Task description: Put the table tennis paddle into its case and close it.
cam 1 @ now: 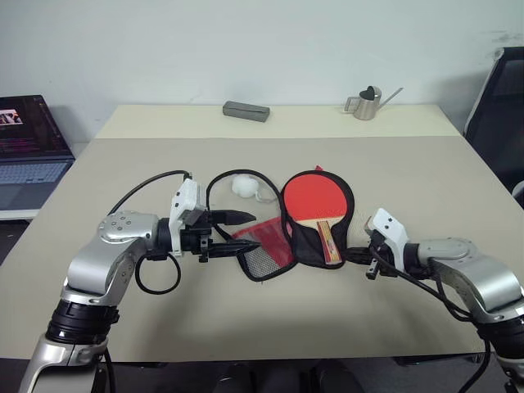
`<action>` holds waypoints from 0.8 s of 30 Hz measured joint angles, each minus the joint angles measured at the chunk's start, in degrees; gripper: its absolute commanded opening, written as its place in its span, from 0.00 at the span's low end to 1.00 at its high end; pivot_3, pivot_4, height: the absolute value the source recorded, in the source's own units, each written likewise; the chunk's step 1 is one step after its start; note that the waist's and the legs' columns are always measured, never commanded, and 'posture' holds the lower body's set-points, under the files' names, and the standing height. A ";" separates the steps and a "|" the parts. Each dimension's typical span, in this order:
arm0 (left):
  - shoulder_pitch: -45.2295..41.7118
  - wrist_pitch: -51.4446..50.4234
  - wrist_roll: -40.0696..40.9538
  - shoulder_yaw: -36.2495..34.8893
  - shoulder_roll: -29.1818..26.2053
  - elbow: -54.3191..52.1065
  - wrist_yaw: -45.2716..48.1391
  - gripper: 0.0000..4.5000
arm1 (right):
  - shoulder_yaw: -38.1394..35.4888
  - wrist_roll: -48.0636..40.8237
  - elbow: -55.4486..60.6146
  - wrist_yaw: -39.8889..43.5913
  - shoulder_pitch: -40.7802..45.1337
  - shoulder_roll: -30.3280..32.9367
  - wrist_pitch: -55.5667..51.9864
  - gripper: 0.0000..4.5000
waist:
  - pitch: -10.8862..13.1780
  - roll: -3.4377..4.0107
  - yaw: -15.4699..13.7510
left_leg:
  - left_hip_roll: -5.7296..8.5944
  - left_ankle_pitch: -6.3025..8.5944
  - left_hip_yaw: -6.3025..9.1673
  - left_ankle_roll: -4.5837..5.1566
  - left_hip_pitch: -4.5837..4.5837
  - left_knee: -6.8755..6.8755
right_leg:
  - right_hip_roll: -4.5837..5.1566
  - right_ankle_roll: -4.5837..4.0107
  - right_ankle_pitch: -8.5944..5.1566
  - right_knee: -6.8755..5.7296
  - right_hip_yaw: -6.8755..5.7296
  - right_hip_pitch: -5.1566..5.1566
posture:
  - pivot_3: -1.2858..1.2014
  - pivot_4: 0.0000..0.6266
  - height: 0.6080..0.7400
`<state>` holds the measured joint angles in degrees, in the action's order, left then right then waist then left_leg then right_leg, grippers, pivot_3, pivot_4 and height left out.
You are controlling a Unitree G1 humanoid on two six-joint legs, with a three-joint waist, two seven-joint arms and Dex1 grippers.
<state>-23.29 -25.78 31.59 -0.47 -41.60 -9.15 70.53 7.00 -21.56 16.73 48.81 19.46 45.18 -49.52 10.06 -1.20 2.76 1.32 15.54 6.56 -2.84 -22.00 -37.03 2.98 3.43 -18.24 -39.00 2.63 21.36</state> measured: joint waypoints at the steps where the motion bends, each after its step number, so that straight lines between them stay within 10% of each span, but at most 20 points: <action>1: 0.24 0.00 0.00 -0.07 -0.11 0.01 -0.07 0.66 | -0.54 -0.06 -0.03 0.23 -0.02 0.46 0.00 0.01 | 0.00 0.00 0.00 | 0.00 0.00 0.00 0.00 0.00 0.00 | 0.00 0.00 0.00 0.00 0.00 0.00 | 0.52 0.24 1.00; 8: 0.88 0.05 -0.03 -2.20 -0.92 0.04 -1.30 0.66 | -3.85 -1.16 -1.50 1.98 0.96 2.16 0.32 0.26 | 0.00 0.00 0.02 | -0.01 0.00 -0.03 0.00 0.01 0.00 | 0.00 0.00 0.00 -0.01 0.02 0.00 | 0.52 0.24 1.00; 24: 2.93 12.21 -11.87 -9.08 0.18 15.95 -19.66 0.66 | -8.18 -6.86 -4.20 5.45 11.58 -0.20 3.13 0.26 | 0.00 0.00 -0.22 | 0.02 0.00 0.23 0.00 -0.01 0.00 | 0.05 0.00 0.00 0.03 -0.04 0.02 | 0.52 0.24 1.00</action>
<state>-20.36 -13.57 19.73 -9.54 -41.43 6.80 50.87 -1.18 -28.42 12.53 54.25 31.04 44.99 -46.39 10.07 -1.20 2.54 1.33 15.54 6.79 -2.84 -22.00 -37.03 3.04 3.43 -18.23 -38.97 2.60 21.39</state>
